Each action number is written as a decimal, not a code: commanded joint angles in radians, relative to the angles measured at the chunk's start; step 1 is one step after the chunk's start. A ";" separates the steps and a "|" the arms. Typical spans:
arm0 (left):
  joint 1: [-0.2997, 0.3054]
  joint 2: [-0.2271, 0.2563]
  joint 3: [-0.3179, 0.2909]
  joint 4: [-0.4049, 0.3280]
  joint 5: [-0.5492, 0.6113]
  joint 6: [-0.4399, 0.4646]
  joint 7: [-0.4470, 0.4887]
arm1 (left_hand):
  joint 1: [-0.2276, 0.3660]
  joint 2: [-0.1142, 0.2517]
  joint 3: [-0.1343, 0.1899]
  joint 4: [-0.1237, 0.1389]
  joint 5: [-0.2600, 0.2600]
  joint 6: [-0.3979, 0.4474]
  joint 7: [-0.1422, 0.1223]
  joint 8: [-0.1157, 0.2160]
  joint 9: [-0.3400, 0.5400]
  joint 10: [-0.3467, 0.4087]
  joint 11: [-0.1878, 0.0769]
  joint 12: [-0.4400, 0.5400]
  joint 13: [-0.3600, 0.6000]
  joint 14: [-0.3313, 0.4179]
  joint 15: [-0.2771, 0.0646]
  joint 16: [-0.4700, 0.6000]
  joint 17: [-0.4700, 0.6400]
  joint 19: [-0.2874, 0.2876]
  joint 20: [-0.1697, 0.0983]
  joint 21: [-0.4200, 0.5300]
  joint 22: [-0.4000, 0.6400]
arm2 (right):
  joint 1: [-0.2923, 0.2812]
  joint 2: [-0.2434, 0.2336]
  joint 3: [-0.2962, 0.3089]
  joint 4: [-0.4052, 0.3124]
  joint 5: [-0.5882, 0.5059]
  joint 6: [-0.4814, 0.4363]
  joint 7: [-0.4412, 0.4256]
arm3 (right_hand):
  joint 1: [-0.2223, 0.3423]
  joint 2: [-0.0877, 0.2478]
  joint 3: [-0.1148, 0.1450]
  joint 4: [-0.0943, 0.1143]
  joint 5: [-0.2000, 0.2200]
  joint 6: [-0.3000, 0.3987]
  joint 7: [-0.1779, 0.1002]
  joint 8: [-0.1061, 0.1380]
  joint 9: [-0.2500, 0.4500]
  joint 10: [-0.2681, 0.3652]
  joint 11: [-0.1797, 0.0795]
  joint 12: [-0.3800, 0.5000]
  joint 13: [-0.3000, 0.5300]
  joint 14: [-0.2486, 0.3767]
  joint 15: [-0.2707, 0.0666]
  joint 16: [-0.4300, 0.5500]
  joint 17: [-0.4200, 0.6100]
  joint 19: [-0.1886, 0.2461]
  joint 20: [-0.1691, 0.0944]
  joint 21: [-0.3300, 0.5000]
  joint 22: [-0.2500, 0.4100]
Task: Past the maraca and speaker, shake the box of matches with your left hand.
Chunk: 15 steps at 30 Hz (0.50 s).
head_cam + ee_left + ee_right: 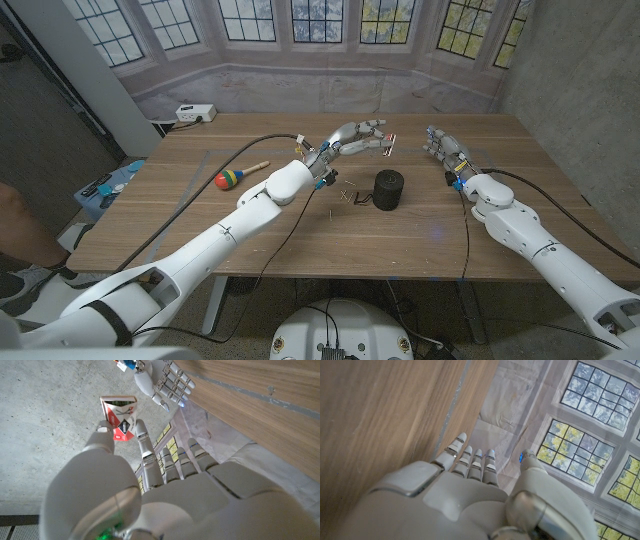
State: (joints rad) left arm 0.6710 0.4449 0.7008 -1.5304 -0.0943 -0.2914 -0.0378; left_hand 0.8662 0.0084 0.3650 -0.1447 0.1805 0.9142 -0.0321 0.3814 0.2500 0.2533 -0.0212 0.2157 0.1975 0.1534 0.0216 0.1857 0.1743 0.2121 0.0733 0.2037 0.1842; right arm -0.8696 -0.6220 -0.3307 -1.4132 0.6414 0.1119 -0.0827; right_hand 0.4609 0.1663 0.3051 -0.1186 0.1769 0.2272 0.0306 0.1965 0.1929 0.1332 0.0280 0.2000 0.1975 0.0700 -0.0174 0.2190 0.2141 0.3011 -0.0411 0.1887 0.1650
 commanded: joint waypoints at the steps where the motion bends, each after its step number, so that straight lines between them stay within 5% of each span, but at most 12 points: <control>1: 0.012 0.012 -0.009 -0.018 0.003 0.037 0.009 | 0.007 0.011 -0.006 -0.002 0.006 0.000 0.003 0.000 0.001 0.001 0.003 -0.003 0.005 0.003 0.004 -0.003 0.003 -0.002 0.002 -0.001 0.002 | 0.016 0.004 -0.008 0.015 0.001 -0.014 0.009 | 0.010 -0.002 0.005 0.002 0.000 0.008 -0.004 0.004 0.003 0.005 0.001 0.002 0.005 0.008 0.004 0.004 0.002 0.011 -0.017 0.002 0.004; 15: 0.028 0.042 -0.024 -0.045 0.037 0.110 0.061 | 0.009 0.012 -0.007 -0.003 0.007 -0.002 0.007 -0.001 0.002 0.000 0.005 -0.003 0.005 0.002 0.005 -0.002 0.003 -0.002 0.003 0.000 0.002 | 0.026 0.008 -0.015 0.032 0.004 -0.016 0.026 | 0.010 -0.002 0.005 0.003 0.000 0.009 -0.004 0.004 0.003 0.007 0.002 0.002 0.005 0.008 0.006 0.004 0.002 0.011 -0.018 0.002 0.004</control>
State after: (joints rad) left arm 0.6885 0.4673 0.6868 -1.5573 -0.0788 -0.2328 -0.0093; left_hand 0.8671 0.0093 0.3609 -0.1488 0.1805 0.9142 -0.0321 0.3813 0.2496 0.2534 -0.0213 0.2157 0.1974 0.1534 0.0216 0.1857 0.1743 0.2123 0.0733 0.2042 0.1842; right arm -0.8513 -0.6163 -0.3408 -1.3913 0.6425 0.1000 -0.0672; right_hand 0.4608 0.1663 0.3051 -0.1185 0.1769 0.2310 0.0267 0.1965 0.1930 0.1332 0.0280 0.2000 0.1975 0.0700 -0.0174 0.2190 0.2141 0.3085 -0.0413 0.1887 0.1650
